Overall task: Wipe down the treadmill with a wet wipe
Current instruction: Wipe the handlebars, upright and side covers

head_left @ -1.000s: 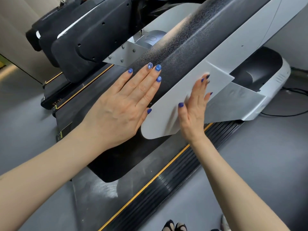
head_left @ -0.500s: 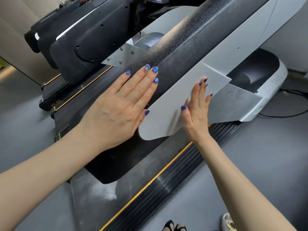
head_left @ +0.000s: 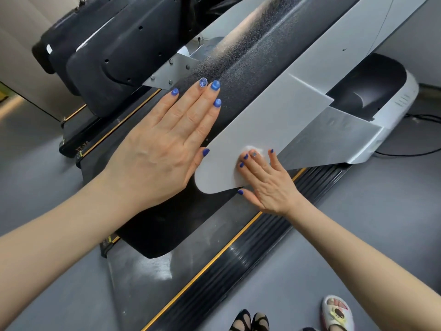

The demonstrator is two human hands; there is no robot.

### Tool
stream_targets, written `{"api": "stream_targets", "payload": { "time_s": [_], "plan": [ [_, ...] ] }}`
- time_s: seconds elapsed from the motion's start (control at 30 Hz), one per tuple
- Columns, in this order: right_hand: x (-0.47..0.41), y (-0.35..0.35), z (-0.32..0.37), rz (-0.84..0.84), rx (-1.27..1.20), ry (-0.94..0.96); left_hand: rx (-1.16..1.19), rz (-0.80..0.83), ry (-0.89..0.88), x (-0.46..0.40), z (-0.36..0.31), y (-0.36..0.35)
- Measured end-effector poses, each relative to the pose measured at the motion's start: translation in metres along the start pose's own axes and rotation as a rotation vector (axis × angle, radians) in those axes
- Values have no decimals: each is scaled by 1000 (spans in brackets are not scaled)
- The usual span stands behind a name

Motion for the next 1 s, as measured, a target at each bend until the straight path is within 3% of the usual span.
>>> {"api": "stream_targets", "payload": {
  "time_s": [0.07, 0.2, 0.37, 0.5, 0.57, 0.87, 0.93, 1.0],
  "plan": [
    [15, -5, -11, -9, -18, -124, -1, 2, 2, -1, -1, 0],
    [15, -13, 9, -125, -354, -672, -7, 15, 1, -1, -1, 0],
    [25, -17, 19, -41, -316, -508, -7, 27, 11, -1, -1, -1],
    [11, -7, -10, -173, -548, -900, 2, 29, 14, -2, 0, -1],
    [-7, 2, -2, -212, -574, -858, 4, 25, 13, -1, -1, -1],
    [-93, 70, -7, -122, -181, -118, 20, 29, 121, 0, 3, 4],
    [-103, 82, -33, -131, -130, -173, 27, 34, 139, 0, 4, 3],
    [-117, 95, -55, -193, -194, -390, 42, 35, 146, 1, 4, 2]
  ]
}}
Point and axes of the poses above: each hand's wrist, its own x-axis away from the middle knuckle, its own y-axis out of the back of the hand, z = x × y, the point moved 5 cm from there along -x, towards the middle knuckle, and after that the axes turned 7 degrees about -x, right-handed, at the moved point
